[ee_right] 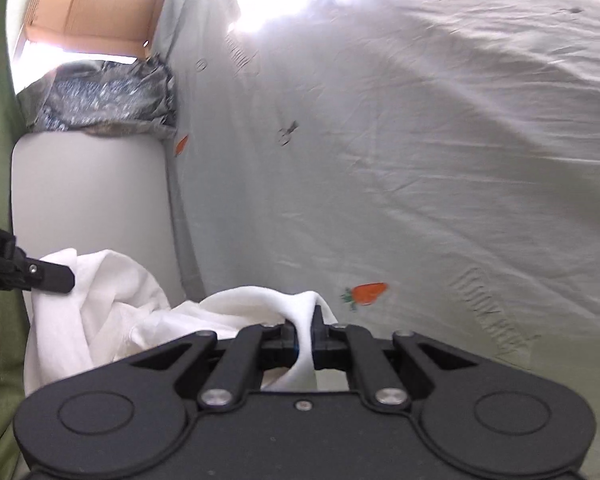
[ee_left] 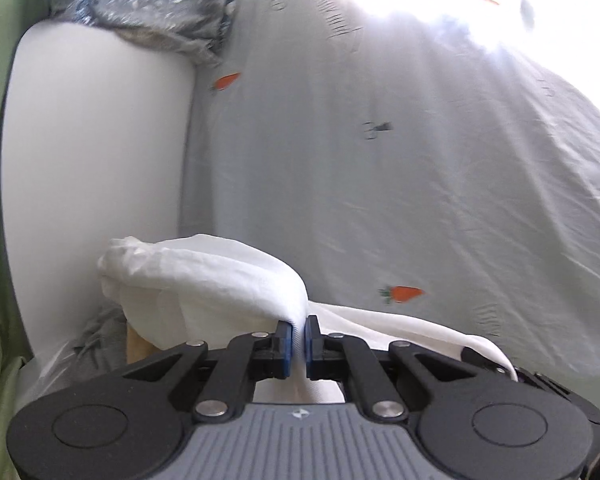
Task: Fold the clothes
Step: 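Grasp the white shirt on the heap with both grippers and lift it, then lower the white shirt onto the mat and open both grippers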
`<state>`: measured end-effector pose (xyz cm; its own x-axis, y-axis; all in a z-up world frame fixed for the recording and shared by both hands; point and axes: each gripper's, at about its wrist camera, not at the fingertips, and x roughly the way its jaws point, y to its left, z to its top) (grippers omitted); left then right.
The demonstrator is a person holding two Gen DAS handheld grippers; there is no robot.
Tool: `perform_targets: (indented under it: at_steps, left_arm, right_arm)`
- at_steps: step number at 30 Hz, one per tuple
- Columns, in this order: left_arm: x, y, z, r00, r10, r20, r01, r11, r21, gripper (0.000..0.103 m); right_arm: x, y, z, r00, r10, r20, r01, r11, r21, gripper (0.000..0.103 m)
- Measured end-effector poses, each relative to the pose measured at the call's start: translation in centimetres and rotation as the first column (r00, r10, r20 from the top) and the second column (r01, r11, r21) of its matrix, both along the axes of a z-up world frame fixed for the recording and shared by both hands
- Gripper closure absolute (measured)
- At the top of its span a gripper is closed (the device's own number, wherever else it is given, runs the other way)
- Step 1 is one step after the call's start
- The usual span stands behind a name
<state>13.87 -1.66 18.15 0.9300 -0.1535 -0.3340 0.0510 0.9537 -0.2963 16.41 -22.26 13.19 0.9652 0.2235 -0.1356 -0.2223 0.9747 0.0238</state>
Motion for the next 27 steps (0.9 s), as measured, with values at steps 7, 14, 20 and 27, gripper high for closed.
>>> perform_targets:
  at_steps: [7, 14, 20, 27]
  left_arm:
    - [-6.8, -12.4, -3.1, 0.942, -0.326, -0.079, 0.326, 0.945, -0.015, 0.08]
    - [-9.6, -16.7, -12.2, 0.875, -0.21, -0.437, 0.264, 0.962, 0.065, 0.043]
    - [-10.7, -14.6, -15.4, 0.832, -0.068, -0.55, 0.17, 0.976, 0.135, 0.027]
    - [-9.7, -11.2, -17.2, 0.81, -0.046, -0.585, 0.164, 0.975, 0.15, 0.025]
  right_arm:
    - [-8.8, -13.5, 0.1, 0.965, -0.261, 0.032, 0.261, 0.965, -0.009, 0.096]
    - [-12.7, -23.8, -9.0, 0.826, -0.418, -0.379, 0.405, 0.907, -0.118, 0.042]
    - [-17.6, -24.4, -14.2, 0.763, -0.352, -0.542, 0.426, 0.905, 0.011, 0.03]
    - [-18.5, -21.6, -17.3, 0.698, -0.359, -0.619, 0.468, 0.884, 0.015, 0.027]
